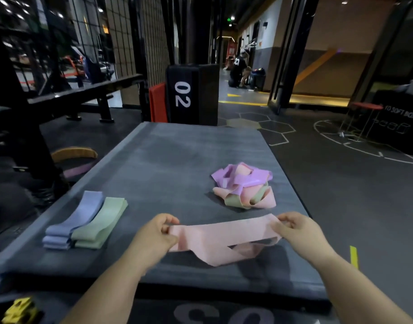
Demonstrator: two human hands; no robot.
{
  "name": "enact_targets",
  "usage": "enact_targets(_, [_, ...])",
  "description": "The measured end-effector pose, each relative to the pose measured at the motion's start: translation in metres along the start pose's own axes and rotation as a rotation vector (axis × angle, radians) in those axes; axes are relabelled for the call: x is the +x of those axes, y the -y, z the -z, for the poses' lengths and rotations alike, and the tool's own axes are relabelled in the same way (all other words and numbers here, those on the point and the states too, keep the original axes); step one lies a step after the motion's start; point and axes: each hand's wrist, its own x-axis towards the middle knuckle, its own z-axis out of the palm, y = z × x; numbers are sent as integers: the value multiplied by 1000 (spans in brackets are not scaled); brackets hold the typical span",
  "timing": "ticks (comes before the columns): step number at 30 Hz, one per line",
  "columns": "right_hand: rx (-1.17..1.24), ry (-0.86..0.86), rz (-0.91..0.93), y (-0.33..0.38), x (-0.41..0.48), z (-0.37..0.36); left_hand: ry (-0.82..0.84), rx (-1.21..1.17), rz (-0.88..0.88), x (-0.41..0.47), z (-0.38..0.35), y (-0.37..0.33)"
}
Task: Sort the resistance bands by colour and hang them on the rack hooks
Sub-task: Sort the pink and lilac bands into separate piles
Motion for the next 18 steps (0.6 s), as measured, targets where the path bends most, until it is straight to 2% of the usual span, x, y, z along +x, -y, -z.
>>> enact_targets(3, [-109,43,-44,-6,3,-6,-1,183,-50,7,-6,-2])
enact_targets(6, [-162,96,-73,-10,9,-12,24,324,-28,14,-10,2])
enact_targets(11, [143,151,-119,-13,16,-18,7,476,13,21,-9,7])
enact_targets(18, [57,154,-126,-24,22,-25,-40,599,28,20,0,12])
